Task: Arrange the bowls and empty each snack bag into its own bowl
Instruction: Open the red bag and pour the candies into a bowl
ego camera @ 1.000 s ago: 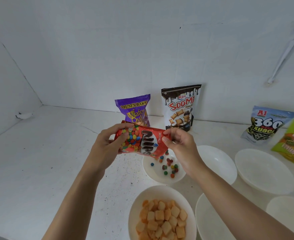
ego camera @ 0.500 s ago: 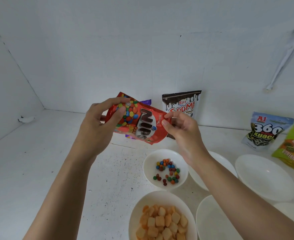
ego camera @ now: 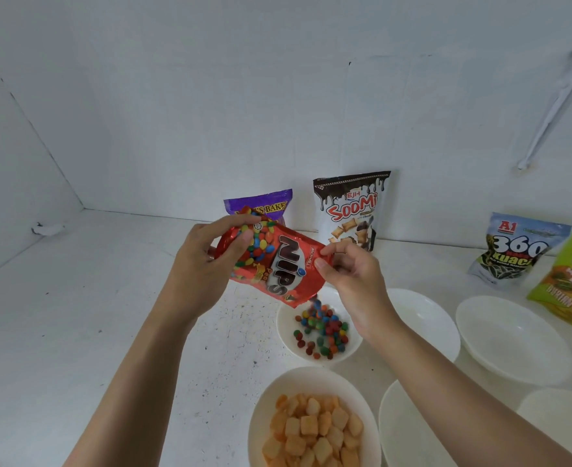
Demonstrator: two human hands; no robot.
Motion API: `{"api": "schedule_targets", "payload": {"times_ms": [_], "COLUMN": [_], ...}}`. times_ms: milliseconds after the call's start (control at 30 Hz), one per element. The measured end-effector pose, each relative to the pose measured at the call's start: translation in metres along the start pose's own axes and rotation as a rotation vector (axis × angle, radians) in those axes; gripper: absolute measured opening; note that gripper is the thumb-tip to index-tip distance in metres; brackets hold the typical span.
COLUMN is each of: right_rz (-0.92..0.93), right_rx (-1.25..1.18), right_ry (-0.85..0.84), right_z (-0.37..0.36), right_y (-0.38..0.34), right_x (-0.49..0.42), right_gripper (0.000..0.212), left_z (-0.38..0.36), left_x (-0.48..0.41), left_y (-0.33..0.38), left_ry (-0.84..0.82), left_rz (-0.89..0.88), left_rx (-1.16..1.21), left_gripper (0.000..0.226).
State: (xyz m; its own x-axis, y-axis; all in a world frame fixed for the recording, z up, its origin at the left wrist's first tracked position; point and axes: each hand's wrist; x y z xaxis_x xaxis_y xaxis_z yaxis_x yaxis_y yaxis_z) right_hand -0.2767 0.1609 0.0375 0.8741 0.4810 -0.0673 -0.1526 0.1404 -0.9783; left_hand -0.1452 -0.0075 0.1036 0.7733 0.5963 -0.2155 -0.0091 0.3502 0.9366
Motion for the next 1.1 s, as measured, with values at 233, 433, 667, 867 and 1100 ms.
{"api": "schedule_targets", "payload": {"times_ms": [233,433,667,867,1100], "right_rz": [0.044,0.045,-0.168,-0.234,-0.248], "right_rx": [-0.126,-0.179,0.01,-0.03,-0.275], "right_ry": [0.031,0.046,0.079,0.074,0.067], "right_z": [0.0,0.002,-0.002,-0.002,0.007], "right_y": [-0.023,-0.025,0.021,0.034,0.038], "right_x": [-0.006,-0.008,-0.001,0.0,-0.009], "right_gripper": [0.012,0.011,0.011,0.013,0.01], "left_z": [0.006,0.004,-0.023,-0.034,-0.024], "left_x": [-0.01,-0.014,-0.009,-0.014,-0.02], "left_y": [0.03,0.042,0.005,-0.007,0.001], "left_ry": [0.019,-0.015,-0.092,-0.107,-0.249], "left_rz": [-0.145,-0.197,-0.091,-0.107,-0.155], "left_rx": [0.038,-0.005,-0.111,-0.156,-0.254], "left_gripper": [0.02,0.024,0.027,0.034,0.049]}}
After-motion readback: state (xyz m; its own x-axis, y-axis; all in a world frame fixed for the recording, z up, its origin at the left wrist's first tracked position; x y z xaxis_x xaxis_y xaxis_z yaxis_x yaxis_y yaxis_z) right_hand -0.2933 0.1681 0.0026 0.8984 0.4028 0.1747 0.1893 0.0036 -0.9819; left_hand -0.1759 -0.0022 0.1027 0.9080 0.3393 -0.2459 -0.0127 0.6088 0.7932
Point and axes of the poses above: each hand's wrist, its own x-axis away from the middle knuckle, its own z-axis out of the back of the hand, y = z × x, and after that the axes turned 13 degrees about x, right-handed
